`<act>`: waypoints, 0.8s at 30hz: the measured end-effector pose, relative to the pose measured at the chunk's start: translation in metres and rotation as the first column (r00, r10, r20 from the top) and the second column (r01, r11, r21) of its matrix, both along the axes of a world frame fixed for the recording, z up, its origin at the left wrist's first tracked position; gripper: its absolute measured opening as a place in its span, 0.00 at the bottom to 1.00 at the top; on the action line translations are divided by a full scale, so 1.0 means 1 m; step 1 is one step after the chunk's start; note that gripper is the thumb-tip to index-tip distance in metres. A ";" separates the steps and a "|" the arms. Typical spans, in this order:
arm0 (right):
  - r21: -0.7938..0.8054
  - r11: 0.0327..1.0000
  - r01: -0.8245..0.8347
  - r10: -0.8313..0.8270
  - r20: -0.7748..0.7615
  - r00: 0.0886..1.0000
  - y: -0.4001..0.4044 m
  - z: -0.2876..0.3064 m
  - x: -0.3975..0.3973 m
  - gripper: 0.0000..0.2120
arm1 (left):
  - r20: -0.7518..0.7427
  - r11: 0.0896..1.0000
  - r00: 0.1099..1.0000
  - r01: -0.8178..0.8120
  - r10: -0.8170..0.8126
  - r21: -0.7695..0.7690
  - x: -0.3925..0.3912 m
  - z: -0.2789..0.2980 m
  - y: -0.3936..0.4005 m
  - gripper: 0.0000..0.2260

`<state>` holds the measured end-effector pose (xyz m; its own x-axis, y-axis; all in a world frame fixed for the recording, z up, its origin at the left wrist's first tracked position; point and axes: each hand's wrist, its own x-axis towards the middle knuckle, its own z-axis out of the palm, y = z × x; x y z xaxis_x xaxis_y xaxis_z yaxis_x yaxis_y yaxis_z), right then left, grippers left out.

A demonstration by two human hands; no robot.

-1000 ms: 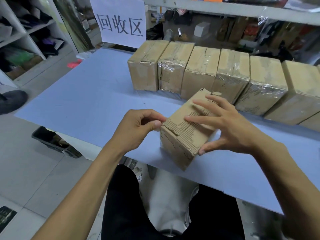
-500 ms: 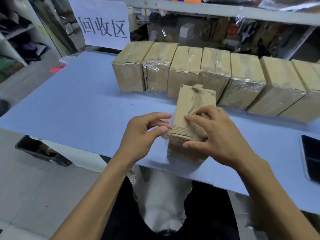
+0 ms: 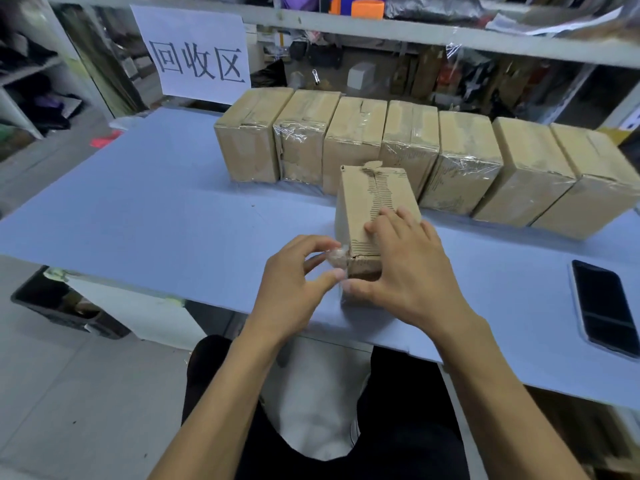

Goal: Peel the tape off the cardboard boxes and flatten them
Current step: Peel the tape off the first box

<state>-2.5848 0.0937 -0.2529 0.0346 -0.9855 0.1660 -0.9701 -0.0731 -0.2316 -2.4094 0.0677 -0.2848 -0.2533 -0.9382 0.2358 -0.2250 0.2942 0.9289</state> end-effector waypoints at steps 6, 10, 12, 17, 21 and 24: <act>-0.100 0.995 -0.004 0.003 -0.004 1.000 0.001 -0.012 -0.004 0.36 | 0.005 0.997 0.997 -0.078 0.078 -0.023 -0.007 -0.006 -0.007 0.12; -0.114 0.993 -0.011 0.010 -0.009 1.000 -0.001 -0.014 -0.010 0.36 | -0.098 0.994 0.989 -0.109 0.107 -0.011 -0.018 -0.012 -0.009 0.12; -0.139 0.990 -0.014 0.013 -0.013 1.000 -0.001 -0.016 -0.013 0.36 | -0.185 0.990 0.972 -0.143 0.143 0.014 -0.025 -0.019 -0.007 0.13; -0.187 0.980 -0.065 0.059 -0.037 0.998 -0.004 -0.022 -0.016 0.34 | -0.287 0.976 0.933 -0.198 0.217 0.095 -0.037 -0.034 0.007 0.16; -0.244 0.966 -0.089 0.087 -0.019 0.996 -0.004 -0.024 -0.018 0.34 | -0.287 0.987 0.945 -0.141 0.157 0.074 -0.034 -0.041 0.011 0.20; -0.251 0.963 -0.097 0.094 -0.024 0.995 -0.006 -0.025 -0.018 0.33 | -0.292 0.987 0.944 -0.138 0.155 0.076 -0.027 -0.041 -0.004 0.20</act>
